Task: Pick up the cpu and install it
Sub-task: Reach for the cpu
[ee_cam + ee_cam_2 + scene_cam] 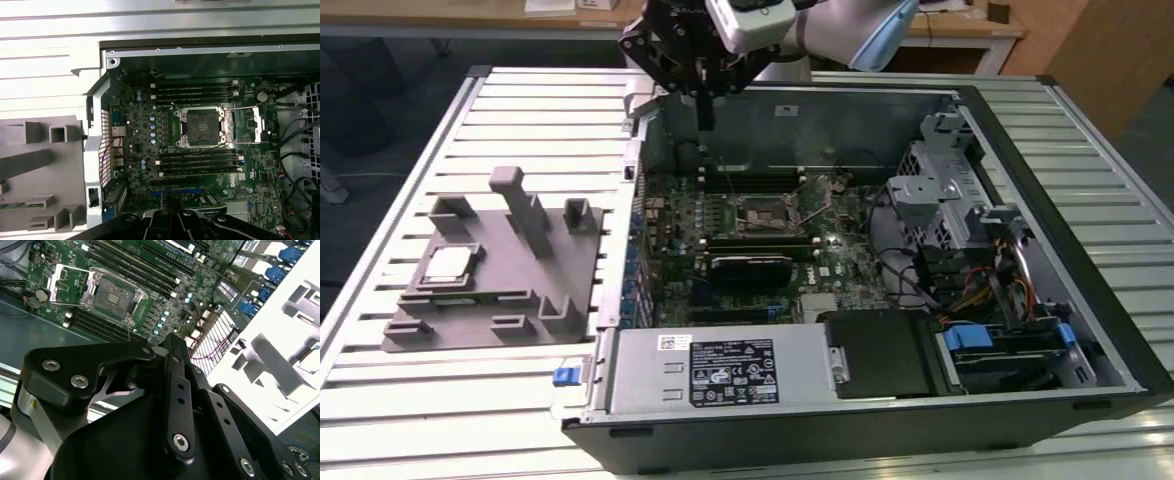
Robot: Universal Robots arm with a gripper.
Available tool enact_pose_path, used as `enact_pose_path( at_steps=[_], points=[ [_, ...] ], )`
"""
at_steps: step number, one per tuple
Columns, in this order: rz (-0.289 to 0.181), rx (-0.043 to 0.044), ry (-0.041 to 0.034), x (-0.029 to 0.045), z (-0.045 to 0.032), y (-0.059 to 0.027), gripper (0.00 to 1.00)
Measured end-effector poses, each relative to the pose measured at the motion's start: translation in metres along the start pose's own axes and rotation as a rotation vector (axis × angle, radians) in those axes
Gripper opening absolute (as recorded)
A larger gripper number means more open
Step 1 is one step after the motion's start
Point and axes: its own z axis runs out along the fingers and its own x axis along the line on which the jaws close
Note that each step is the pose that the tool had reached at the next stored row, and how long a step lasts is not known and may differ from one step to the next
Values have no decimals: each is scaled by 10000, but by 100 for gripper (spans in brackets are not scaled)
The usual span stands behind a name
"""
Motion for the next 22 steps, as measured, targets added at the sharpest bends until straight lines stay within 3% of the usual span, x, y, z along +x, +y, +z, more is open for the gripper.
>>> enact_pose_path(
  at_steps=[22],
  points=[
    [0,1,0,79,4,-6,11]
  ],
)
